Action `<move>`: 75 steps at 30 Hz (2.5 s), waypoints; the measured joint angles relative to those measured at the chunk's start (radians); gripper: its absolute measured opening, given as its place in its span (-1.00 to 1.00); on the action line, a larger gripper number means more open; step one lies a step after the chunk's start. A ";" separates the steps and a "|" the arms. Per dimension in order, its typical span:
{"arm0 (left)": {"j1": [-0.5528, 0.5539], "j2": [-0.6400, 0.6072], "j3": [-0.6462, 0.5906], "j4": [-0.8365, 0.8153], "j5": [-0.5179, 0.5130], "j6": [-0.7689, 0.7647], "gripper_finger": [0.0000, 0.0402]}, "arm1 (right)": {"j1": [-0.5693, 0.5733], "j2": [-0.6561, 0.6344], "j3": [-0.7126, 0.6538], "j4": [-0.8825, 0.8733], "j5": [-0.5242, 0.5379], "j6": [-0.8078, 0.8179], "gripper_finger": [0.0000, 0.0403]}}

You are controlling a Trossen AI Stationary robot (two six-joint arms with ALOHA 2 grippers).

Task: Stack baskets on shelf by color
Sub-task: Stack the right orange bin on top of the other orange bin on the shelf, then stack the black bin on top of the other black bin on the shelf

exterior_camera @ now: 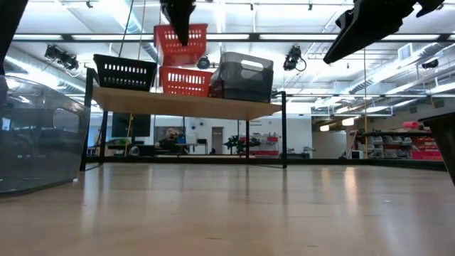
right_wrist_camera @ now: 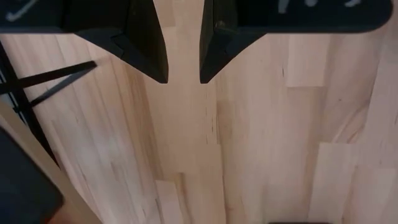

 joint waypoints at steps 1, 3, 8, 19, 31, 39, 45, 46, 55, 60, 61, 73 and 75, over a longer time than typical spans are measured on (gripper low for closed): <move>0.009 0.000 -0.009 0.001 0.007 0.003 -0.97 | 0.000 0.000 0.000 -0.001 0.000 0.000 -0.51; 0.022 -0.001 -0.025 0.002 0.006 0.023 -0.97 | 0.000 0.000 0.000 0.000 0.000 0.000 -0.51; 0.041 -0.001 -0.059 0.007 0.007 0.033 -0.97 | 0.000 0.000 0.000 0.003 0.000 0.000 -0.51; 0.040 -0.001 -0.140 0.098 0.050 0.097 -0.95 | 0.000 0.000 -0.001 0.006 0.000 0.000 -0.51; 0.040 -0.001 -0.161 0.113 0.050 0.092 -0.78 | 0.000 0.000 -0.002 0.006 0.000 0.000 -0.51; 0.041 -0.001 -0.149 0.125 0.042 0.076 -0.69 | 0.000 0.000 -0.002 0.006 0.000 0.000 -0.51; 0.041 -0.001 -0.137 0.124 0.016 0.075 -0.66 | 0.000 0.000 -0.002 0.006 0.000 0.000 -0.51; 0.041 -0.001 -0.137 0.121 0.020 0.072 -0.66 | 0.000 0.000 -0.002 0.006 0.000 0.000 -0.51; 0.041 -0.001 -0.138 0.115 0.035 0.057 -0.65 | 0.000 0.000 -0.002 0.006 0.000 0.000 -0.51; 0.041 -0.001 -0.137 0.111 0.031 0.045 -0.49 | 0.000 0.000 -0.002 0.006 0.000 0.000 -0.51; 0.041 -0.001 -0.137 0.111 0.021 0.043 -0.44 | 0.000 0.000 -0.002 0.006 0.000 0.000 -0.51; 0.039 -0.010 -0.109 0.103 -0.015 0.049 -0.02 | 0.000 0.000 -0.002 0.006 0.000 0.000 -0.51; 0.036 -0.013 -0.071 0.084 -0.015 0.034 -0.02 | 0.000 0.001 -0.002 0.006 0.000 0.000 -0.51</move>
